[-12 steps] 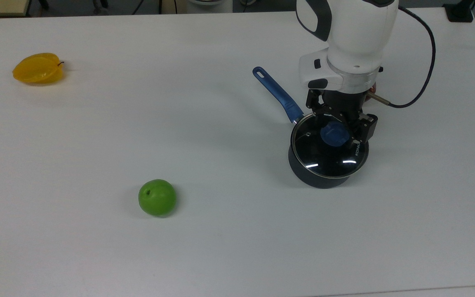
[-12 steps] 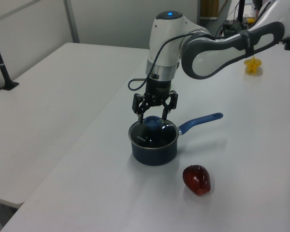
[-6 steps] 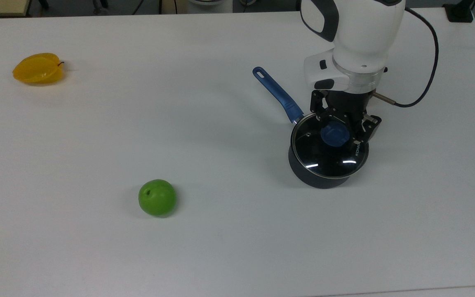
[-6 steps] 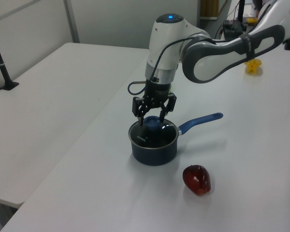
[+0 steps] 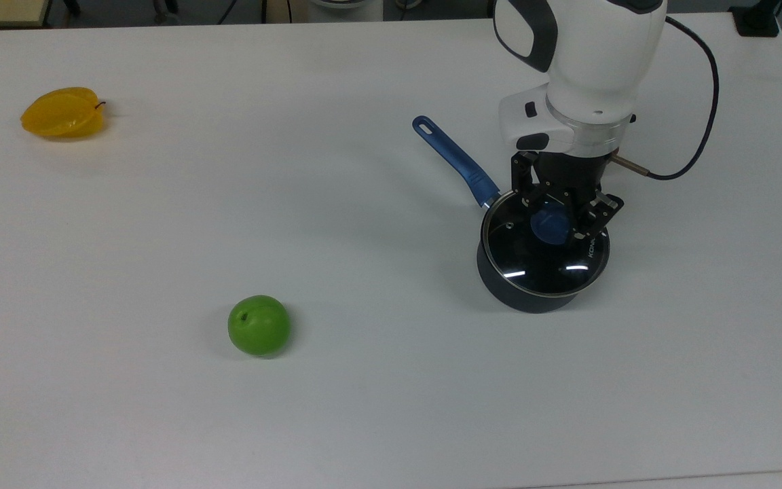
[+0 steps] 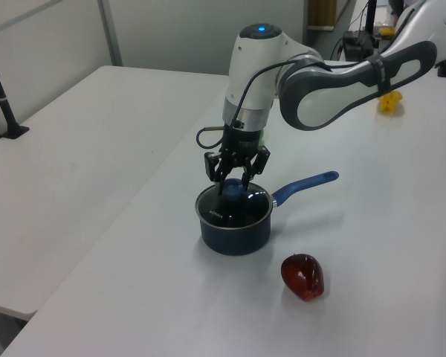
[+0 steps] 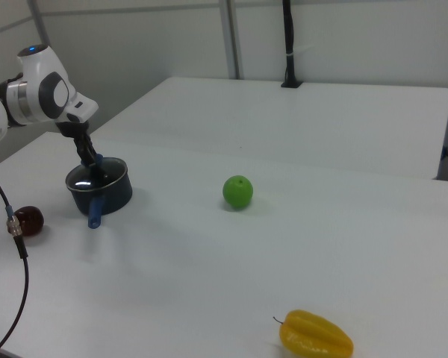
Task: Open lid
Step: 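Close the gripper on the blue knob of the glass lid, then lift the glass lid off the saucepan and carry it beside the pan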
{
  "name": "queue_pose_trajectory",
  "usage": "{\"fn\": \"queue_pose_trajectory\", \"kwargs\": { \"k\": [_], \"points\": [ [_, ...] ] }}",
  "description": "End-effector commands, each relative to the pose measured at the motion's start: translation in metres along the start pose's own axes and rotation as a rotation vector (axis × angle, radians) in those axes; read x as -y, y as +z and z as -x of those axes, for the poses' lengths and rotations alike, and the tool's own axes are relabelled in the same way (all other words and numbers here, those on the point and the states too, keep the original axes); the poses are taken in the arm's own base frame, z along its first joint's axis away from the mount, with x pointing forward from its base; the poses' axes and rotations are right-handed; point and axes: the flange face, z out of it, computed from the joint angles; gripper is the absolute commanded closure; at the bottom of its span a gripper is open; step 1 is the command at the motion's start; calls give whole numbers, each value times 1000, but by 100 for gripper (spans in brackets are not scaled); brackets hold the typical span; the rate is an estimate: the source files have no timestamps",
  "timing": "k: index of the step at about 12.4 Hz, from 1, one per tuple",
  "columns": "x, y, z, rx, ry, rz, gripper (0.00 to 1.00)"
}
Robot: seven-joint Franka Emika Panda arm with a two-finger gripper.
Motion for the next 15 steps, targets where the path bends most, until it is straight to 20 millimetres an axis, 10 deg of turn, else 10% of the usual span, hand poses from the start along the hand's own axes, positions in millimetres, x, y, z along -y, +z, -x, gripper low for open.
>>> {"fn": "queue_pose_trajectory", "kwargs": {
  "k": [1, 6, 10, 15],
  "points": [
    [-6, -35, -13, -9, -4, -25, 75],
    [-64, -104, -37, 36, -93, -18, 76],
    [-169, -146, -92, 111, -219, -12, 78],
    [-267, -106, -133, 193, -389, -2, 78]
  ]
}}
